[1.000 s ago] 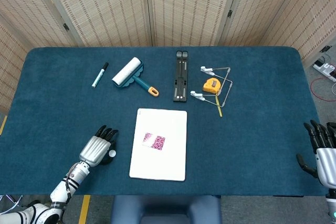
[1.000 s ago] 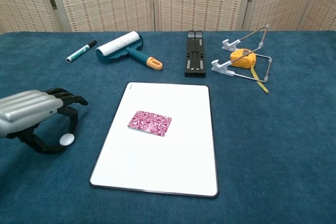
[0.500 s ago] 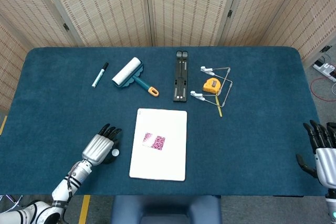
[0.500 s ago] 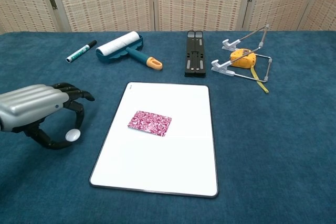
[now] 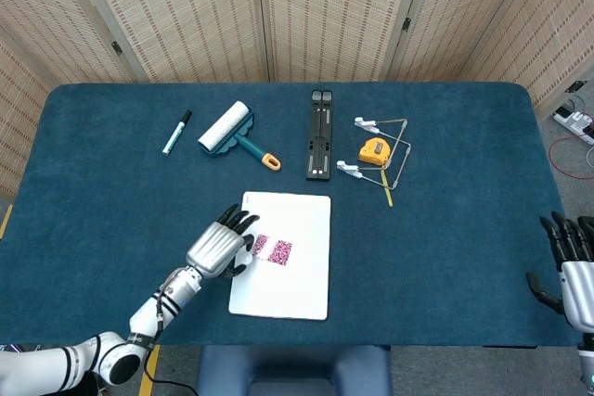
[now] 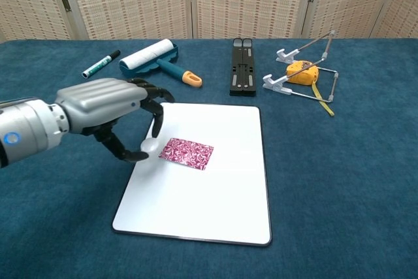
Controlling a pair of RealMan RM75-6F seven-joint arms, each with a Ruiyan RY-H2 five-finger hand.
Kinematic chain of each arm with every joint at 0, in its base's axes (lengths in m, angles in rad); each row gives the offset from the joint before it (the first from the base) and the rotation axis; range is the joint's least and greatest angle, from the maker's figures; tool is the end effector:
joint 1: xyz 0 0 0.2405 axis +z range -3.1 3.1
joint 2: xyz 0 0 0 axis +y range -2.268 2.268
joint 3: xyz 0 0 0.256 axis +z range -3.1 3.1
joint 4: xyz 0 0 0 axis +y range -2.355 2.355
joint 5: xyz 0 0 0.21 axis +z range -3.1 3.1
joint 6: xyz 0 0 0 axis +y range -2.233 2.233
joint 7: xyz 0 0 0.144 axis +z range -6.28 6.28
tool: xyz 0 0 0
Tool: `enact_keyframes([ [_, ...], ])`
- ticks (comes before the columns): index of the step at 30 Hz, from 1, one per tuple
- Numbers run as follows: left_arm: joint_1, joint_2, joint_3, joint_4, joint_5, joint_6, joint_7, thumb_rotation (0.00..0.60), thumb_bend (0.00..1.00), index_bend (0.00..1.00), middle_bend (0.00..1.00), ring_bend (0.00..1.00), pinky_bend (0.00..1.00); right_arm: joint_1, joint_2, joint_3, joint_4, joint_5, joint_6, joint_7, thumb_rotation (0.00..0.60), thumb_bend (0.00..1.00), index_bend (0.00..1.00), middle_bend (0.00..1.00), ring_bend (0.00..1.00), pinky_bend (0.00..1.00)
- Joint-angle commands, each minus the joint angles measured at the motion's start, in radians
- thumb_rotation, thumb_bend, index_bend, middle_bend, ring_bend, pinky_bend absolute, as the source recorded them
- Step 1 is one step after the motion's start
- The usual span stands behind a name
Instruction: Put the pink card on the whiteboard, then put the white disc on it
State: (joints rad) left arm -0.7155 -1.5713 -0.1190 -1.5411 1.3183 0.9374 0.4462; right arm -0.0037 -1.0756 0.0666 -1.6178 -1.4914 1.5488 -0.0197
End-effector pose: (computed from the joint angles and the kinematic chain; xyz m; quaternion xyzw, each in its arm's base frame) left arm -0.1255 0.3032 -0.0385 -0.8157 -0.2813 -0.3606 0.3542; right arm -0.3237 -0.1562 0.1838 0.5692 -0.3735 0.3687 0.6329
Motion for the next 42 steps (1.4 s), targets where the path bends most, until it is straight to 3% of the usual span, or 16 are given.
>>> enact_keyframes([
  [1,-0.036,-0.037,-0.026,0.007,-0.044,-0.030,0.046,0.600,0.33,0.52,0.15,0.12,0.00,-0.002,0.000,0.000,0.004,0.004,0.000,0.006,0.600,0.36,0.00,0.05,0.06,0.00],
  [11,-0.137,-0.133,-0.079,0.052,-0.214,-0.079,0.201,0.600,0.33,0.52,0.15,0.12,0.00,-0.003,-0.002,0.003,0.029,0.016,-0.008,0.032,0.600,0.36,0.00,0.05,0.06,0.00],
  [20,-0.195,-0.170,-0.085,0.085,-0.348,-0.086,0.276,0.600,0.33,0.51,0.15,0.12,0.00,-0.009,-0.001,0.003,0.037,0.023,-0.006,0.045,0.600,0.36,0.00,0.05,0.07,0.00],
  [27,-0.214,-0.161,-0.064,0.068,-0.409,-0.063,0.315,0.600,0.33,0.27,0.14,0.10,0.00,-0.013,0.001,0.004,0.035,0.024,0.000,0.047,0.600,0.36,0.00,0.05,0.07,0.00],
  [32,-0.194,-0.130,-0.055,0.026,-0.393,-0.016,0.280,0.600,0.33,0.17,0.13,0.09,0.00,-0.012,0.001,0.004,0.033,0.019,-0.001,0.048,0.600,0.36,0.00,0.05,0.07,0.00],
  [42,-0.031,0.055,-0.038,-0.114,-0.264,0.184,0.074,0.600,0.33,0.18,0.13,0.10,0.00,0.011,0.002,0.005,0.045,0.021,-0.048,0.098,0.600,0.36,0.00,0.06,0.07,0.00],
])
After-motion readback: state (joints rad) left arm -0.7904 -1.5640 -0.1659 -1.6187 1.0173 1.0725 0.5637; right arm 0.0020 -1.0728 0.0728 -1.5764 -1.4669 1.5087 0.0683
